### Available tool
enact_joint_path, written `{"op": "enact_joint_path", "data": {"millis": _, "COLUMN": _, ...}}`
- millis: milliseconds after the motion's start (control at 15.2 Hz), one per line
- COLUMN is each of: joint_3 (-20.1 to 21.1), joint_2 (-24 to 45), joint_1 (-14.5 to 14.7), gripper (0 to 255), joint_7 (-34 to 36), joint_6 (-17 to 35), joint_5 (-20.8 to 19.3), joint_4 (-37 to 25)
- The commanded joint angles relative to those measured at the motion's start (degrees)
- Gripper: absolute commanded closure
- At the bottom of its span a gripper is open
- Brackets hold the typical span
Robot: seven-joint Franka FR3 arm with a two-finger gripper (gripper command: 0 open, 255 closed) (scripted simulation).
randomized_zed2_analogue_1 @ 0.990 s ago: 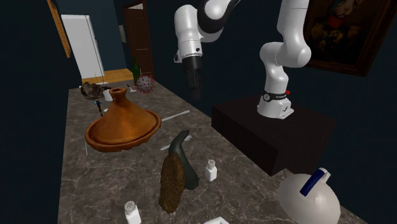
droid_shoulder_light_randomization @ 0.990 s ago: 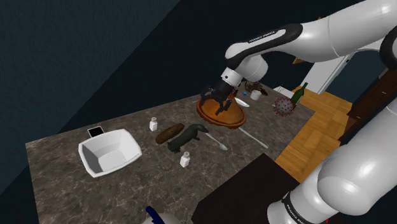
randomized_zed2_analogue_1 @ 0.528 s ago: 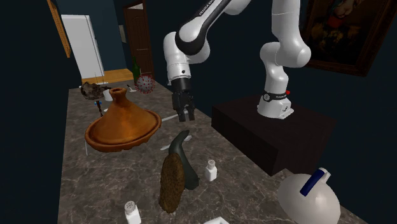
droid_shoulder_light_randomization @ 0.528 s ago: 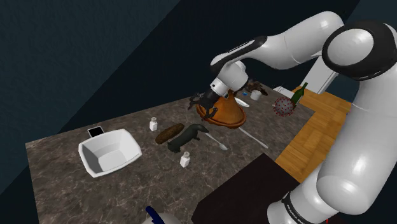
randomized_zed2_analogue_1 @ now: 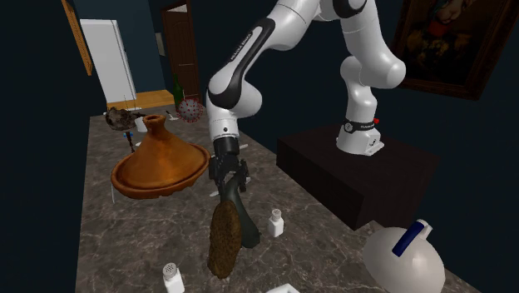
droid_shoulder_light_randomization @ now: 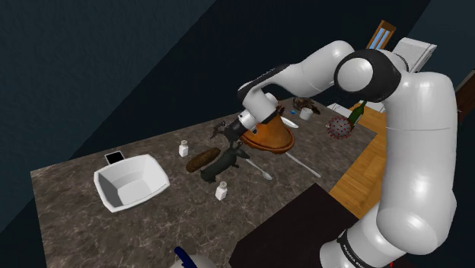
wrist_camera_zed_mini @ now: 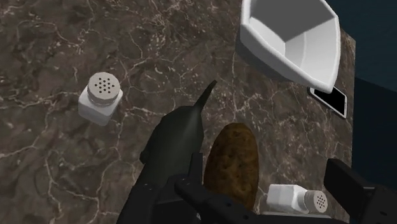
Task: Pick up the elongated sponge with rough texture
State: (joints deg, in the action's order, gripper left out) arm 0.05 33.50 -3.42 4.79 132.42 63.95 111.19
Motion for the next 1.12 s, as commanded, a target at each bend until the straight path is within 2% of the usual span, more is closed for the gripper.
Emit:
{"op": "enact_joint_path", "data": {"millis": 0, "joint_3": 1.06, "joint_2": 4.0, "joint_1": -0.75, "gripper": 0, "joint_7": 0.05, "joint_6": 0.0, "joint_5": 3.06, "joint_4": -3.34}}
{"op": "enact_joint_path", "data": {"millis": 594, "joint_3": 1.82, "joint_2": 9.19, "joint_1": -1.22, "gripper": 0, "joint_7": -3.18, "joint_6": 1.5, "joint_5": 4.96, "joint_4": -5.78}}
{"op": "enact_joint_path", "data": {"millis": 660, "joint_3": 1.92, "joint_2": 9.9, "joint_1": -1.09, "gripper": 255, "joint_7": -3.18, "joint_6": 1.69, "joint_5": 5.07, "joint_4": -6.41}}
{"op": "enact_joint_path", "data": {"millis": 1056, "joint_3": 2.13, "joint_2": 9.64, "joint_1": -0.64, "gripper": 255, "joint_7": -2.7, "joint_6": 2.07, "joint_5": 5.19, "joint_4": -6.37}}
